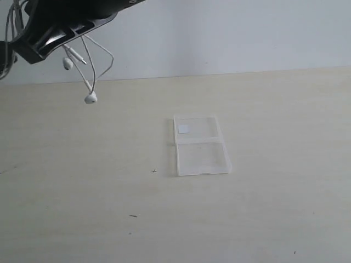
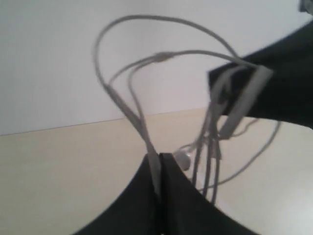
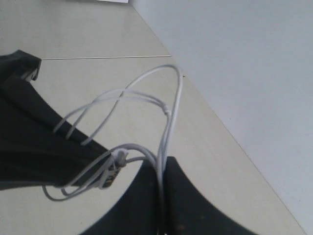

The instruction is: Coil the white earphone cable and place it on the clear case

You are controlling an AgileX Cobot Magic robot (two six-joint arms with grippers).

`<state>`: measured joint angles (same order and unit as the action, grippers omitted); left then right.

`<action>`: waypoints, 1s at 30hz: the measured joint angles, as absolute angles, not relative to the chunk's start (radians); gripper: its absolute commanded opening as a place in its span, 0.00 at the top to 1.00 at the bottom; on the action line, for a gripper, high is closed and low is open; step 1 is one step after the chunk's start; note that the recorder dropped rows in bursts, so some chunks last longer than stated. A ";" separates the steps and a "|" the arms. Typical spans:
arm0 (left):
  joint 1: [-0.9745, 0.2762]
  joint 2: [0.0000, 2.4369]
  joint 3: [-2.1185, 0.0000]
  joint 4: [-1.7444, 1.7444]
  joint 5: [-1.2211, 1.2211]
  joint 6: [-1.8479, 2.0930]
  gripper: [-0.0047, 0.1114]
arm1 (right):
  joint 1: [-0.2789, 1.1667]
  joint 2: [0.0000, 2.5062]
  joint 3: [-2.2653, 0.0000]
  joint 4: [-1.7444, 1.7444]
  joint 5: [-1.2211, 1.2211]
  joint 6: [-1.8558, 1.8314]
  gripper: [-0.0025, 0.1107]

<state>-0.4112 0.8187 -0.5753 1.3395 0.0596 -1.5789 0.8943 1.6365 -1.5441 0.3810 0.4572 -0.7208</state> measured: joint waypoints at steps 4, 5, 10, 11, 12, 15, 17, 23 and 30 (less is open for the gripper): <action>-0.411 0.843 -0.573 1.366 0.028 -1.573 0.96 | 0.894 1.636 -1.544 0.353 0.474 -0.721 0.98; -0.411 0.848 -0.573 1.371 0.028 -1.573 0.96 | 0.894 1.636 -1.544 0.346 0.479 -0.721 0.98; -0.411 0.870 -0.562 1.407 0.049 -1.570 0.96 | 0.894 1.632 -1.544 0.314 0.489 -0.719 0.98; -0.411 0.875 -0.557 1.407 0.059 -1.570 0.96 | 0.894 1.628 -1.544 0.299 0.503 -0.719 0.98; -0.411 0.879 -0.550 1.409 0.064 -1.570 0.96 | 0.894 1.626 -1.543 0.281 0.521 -0.719 0.98; -0.411 0.893 -0.531 1.411 0.069 -1.570 0.96 | 0.894 1.620 -1.540 0.218 0.579 -0.719 0.98; -0.411 0.905 -0.527 1.411 0.057 -1.570 0.96 | 0.894 1.619 -1.540 0.157 0.620 -0.719 0.98; -0.411 0.948 -0.525 1.411 -0.008 -1.570 0.96 | 0.894 1.612 -1.540 0.044 0.705 -0.711 0.98; -0.411 1.022 -0.525 1.411 -0.080 -1.570 0.96 | 0.899 1.610 -1.534 0.032 0.708 -0.669 0.98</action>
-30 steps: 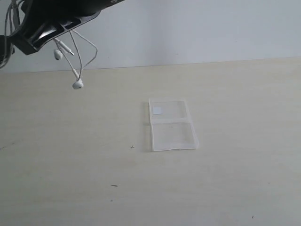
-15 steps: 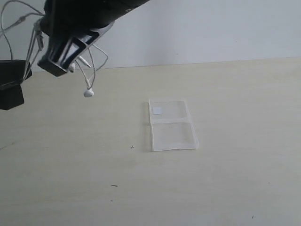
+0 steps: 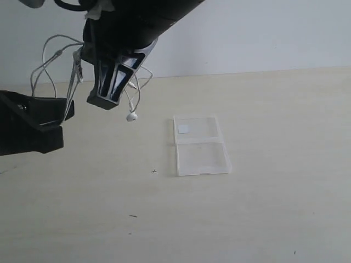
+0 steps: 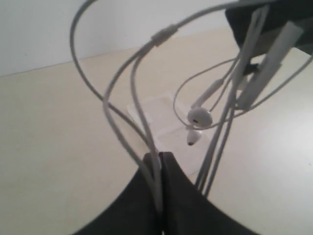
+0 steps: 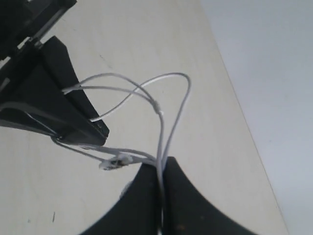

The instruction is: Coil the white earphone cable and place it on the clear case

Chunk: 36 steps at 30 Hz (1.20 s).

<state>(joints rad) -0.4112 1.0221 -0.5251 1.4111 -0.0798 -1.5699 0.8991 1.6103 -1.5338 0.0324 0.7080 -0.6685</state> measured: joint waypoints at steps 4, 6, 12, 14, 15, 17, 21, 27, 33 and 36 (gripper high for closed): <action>-0.411 1.046 -0.525 1.411 -0.090 -1.570 0.96 | 0.899 1.600 -1.529 0.026 0.752 -0.681 0.98; -0.411 1.051 -0.531 1.412 -0.095 -1.570 0.96 | 0.899 1.595 -1.529 0.021 0.782 -0.699 0.98; -0.411 1.059 -0.546 1.420 -0.149 -1.570 0.77 | 0.899 1.585 -1.533 0.000 0.840 -0.711 0.98; -0.411 1.059 -0.547 1.422 -0.170 -1.570 0.64 | 0.899 1.585 -1.535 -0.010 0.843 -0.711 0.98; -0.411 1.059 -0.549 1.422 -0.180 -1.570 0.57 | 0.899 1.585 -1.535 -0.013 0.851 -0.713 0.98; -0.411 1.059 -0.556 1.423 -0.196 -1.570 0.47 | 0.899 1.585 -1.535 -0.018 0.868 -0.713 0.98; -0.411 1.059 -0.574 1.413 -0.221 -1.570 0.43 | 0.899 1.585 -1.535 -0.071 0.892 -0.681 0.98; -0.411 1.029 -0.603 1.411 -0.241 -1.572 0.43 | 0.899 1.603 -1.535 -0.286 0.942 -0.507 0.98; -0.411 0.980 -0.612 1.430 -0.223 -1.572 0.43 | 0.899 1.647 -1.535 -0.442 0.978 -0.381 0.98; -0.411 0.977 -0.612 1.433 -0.169 -1.572 0.57 | 0.899 1.647 -1.535 -0.536 1.020 -0.243 0.98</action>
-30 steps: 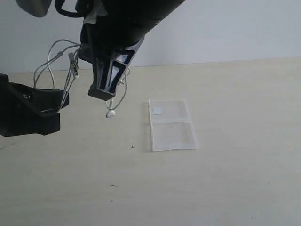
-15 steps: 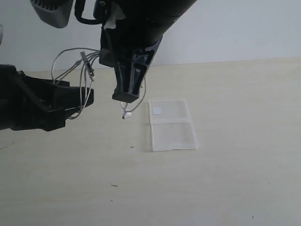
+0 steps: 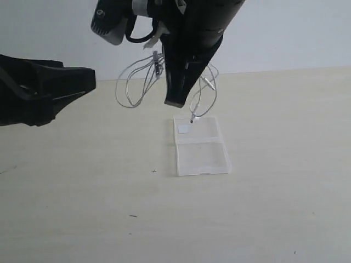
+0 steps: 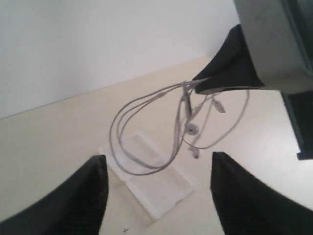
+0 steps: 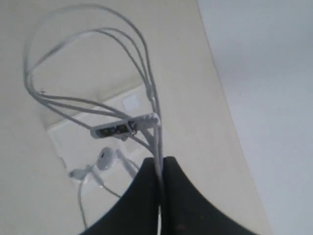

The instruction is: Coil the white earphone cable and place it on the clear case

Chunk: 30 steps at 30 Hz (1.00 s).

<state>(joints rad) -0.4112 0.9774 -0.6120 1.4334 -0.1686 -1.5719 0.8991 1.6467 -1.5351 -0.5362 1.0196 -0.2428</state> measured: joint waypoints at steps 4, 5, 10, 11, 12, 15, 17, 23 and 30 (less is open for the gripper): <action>-0.411 0.976 -0.586 1.439 -0.051 -1.572 0.95 | 0.873 1.641 -1.535 -0.600 1.041 0.047 0.98; -0.411 0.976 -0.570 1.439 -0.020 -1.572 0.96 | 0.855 1.636 -1.535 -0.602 1.025 0.131 0.98; -0.411 0.976 -0.439 1.412 0.060 -1.573 0.96 | 0.751 1.617 -1.535 -0.600 0.856 0.386 0.98; -0.411 0.976 -0.408 1.392 0.085 -1.573 0.96 | 0.726 1.614 -1.522 -0.583 0.791 0.409 0.98; -0.411 0.976 -0.371 1.365 0.112 -1.573 0.96 | 0.690 1.603 -1.474 -0.551 0.680 0.452 0.98; -0.411 0.976 -0.317 1.342 0.131 -1.597 0.96 | 0.635 1.582 -1.346 -0.529 0.470 0.547 0.98; -0.411 0.976 -0.301 1.338 0.141 -1.604 0.96 | 0.604 1.574 -1.245 -0.525 0.331 0.583 0.98; -0.411 0.976 -0.294 1.333 0.173 -1.614 0.96 | 0.527 1.589 -0.994 -0.440 -0.173 0.654 0.98; -0.411 0.976 -0.294 1.333 0.175 -1.618 0.96 | 0.492 1.690 -0.962 -0.096 -0.252 0.540 0.98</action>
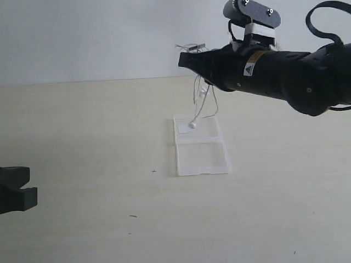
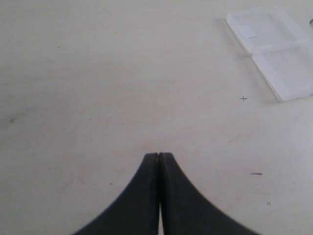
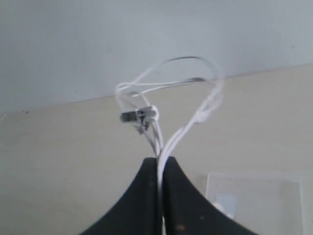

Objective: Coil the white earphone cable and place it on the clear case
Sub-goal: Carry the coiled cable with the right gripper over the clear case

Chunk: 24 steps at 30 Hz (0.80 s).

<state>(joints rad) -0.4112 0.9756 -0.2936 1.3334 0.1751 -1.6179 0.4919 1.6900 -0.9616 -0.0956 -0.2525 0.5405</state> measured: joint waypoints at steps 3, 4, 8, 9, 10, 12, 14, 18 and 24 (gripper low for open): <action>-0.411 0.976 -0.294 1.333 0.175 -1.618 0.96 | 0.492 1.726 -0.996 -0.065 -0.200 0.530 0.98; -0.411 0.976 -0.294 1.333 0.175 -1.618 0.96 | 0.492 1.738 -1.008 -0.062 -0.182 0.528 0.98; -0.411 0.976 -0.294 1.333 0.176 -1.618 0.96 | 0.492 1.772 -1.055 -0.053 -0.136 0.528 0.98; -0.411 0.976 -0.294 1.333 0.176 -1.618 0.96 | 0.492 1.781 -1.064 -0.050 -0.131 0.528 0.98; -0.411 0.976 -0.294 1.333 0.176 -1.618 0.96 | 0.492 1.786 -1.068 -0.050 -0.125 0.528 0.98; -0.411 0.976 -0.294 1.333 0.176 -1.618 0.96 | 0.492 1.801 -1.077 -0.050 -0.117 0.528 0.98; -0.411 0.976 -0.294 1.333 0.176 -1.618 0.96 | 0.492 1.815 -1.079 -0.048 -0.109 0.528 0.98; -0.411 0.976 -0.294 1.333 0.176 -1.618 0.96 | 0.492 1.846 -1.079 -0.047 -0.087 0.528 0.98; -0.411 0.976 -0.294 1.333 0.178 -1.618 0.96 | 0.492 1.890 -1.079 -0.047 -0.065 0.528 0.98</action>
<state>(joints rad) -0.4112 0.9756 -0.2936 1.3334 0.1775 -1.6179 0.4919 1.8897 -1.0791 -0.0469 -0.0646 0.5276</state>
